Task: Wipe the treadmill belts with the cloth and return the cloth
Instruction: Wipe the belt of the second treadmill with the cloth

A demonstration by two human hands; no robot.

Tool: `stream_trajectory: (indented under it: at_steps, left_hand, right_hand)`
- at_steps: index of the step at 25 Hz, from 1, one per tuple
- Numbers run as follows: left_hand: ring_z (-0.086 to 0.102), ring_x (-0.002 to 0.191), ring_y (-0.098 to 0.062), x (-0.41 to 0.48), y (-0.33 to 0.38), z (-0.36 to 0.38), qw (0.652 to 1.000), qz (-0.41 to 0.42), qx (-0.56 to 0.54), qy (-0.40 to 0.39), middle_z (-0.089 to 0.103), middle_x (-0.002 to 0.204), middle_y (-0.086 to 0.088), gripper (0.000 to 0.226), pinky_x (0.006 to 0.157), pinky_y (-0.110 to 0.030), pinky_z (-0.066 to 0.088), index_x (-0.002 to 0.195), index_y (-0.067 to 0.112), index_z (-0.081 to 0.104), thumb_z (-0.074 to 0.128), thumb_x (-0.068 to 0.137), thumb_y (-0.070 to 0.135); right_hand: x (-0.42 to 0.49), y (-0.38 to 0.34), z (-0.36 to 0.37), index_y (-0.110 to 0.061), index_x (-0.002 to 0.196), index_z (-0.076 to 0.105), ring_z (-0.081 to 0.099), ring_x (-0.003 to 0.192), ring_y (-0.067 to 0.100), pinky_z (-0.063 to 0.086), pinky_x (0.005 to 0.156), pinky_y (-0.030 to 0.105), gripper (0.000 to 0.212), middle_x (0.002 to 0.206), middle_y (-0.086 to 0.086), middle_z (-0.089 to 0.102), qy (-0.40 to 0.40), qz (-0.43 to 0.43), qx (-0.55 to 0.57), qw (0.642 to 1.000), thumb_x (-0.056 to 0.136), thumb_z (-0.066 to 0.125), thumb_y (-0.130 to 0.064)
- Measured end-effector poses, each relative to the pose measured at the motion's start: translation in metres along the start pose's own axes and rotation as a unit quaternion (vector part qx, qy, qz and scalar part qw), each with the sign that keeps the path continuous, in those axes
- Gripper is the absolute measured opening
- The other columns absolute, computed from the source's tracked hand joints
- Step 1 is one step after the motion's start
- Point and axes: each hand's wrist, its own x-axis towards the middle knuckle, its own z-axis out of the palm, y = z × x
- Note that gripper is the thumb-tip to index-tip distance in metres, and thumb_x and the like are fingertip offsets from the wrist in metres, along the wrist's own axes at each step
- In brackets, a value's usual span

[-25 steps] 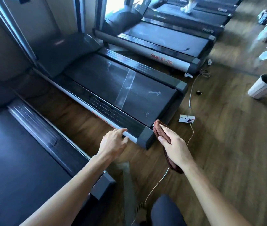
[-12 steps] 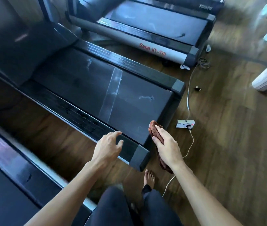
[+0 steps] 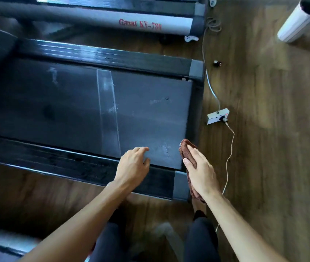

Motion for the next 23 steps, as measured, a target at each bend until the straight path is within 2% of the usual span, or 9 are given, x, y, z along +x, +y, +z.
stream_trajectory:
  at_steps: [5,9,12,16,23]
  left_hand:
    - [0.052,0.119,-0.026,0.027,-0.082,-0.024,0.997,0.070,0.017,-0.021,0.058,0.133,-0.002,0.041,0.099,-0.034,0.039,0.133,0.020,0.054,0.052,0.093,0.023]
    - [0.052,0.118,-0.026,0.023,-0.142,-0.085,0.998,0.054,0.017,-0.001,0.059,0.130,-0.002,0.041,0.099,-0.034,0.038,0.133,0.020,0.054,0.053,0.093,0.022]
    - [0.054,0.115,-0.026,0.007,-0.167,-0.138,0.998,0.037,0.005,0.043,0.061,0.127,-0.001,0.040,0.098,-0.034,0.040,0.132,0.020,0.055,0.054,0.092,0.022]
    - [0.056,0.114,-0.026,-0.024,-0.189,-0.205,0.993,0.003,-0.006,0.116,0.062,0.126,-0.001,0.042,0.096,-0.036,0.044,0.132,0.021,0.057,0.057,0.090,0.022]
    - [0.055,0.116,-0.024,-0.104,-0.245,-0.283,0.964,-0.121,-0.050,0.233,0.062,0.128,-0.001,0.041,0.099,-0.036,0.042,0.132,0.022,0.056,0.052,0.091,0.025]
  right_hand:
    - [0.000,-0.048,0.090,-0.030,0.146,0.044,0.043,0.136,0.017,0.032,0.111,0.032,0.048,0.152,-0.008,0.040,0.043,0.027,0.019,0.999,0.099,0.054,-0.029]
    - [-0.016,-0.116,0.128,-0.033,0.145,0.043,0.041,0.137,0.017,0.030,0.112,0.032,0.049,0.152,-0.007,0.040,0.054,0.000,0.042,0.998,0.098,0.054,-0.029]
    - [-0.030,-0.169,0.128,-0.037,0.143,0.044,0.043,0.136,0.017,0.030,0.112,0.031,0.049,0.152,-0.008,0.041,0.042,-0.046,0.041,0.997,0.097,0.057,-0.028]
    - [-0.037,-0.240,0.117,-0.045,0.141,0.044,0.045,0.134,0.017,0.034,0.109,0.038,0.049,0.152,-0.014,0.040,0.005,-0.130,0.011,0.991,0.096,0.058,-0.031]
    - [-0.059,-0.361,0.143,-0.047,0.140,0.044,0.041,0.136,0.012,0.034,0.111,0.037,0.050,0.150,-0.016,0.041,-0.100,-0.288,-0.046,0.951,0.095,0.058,-0.031]
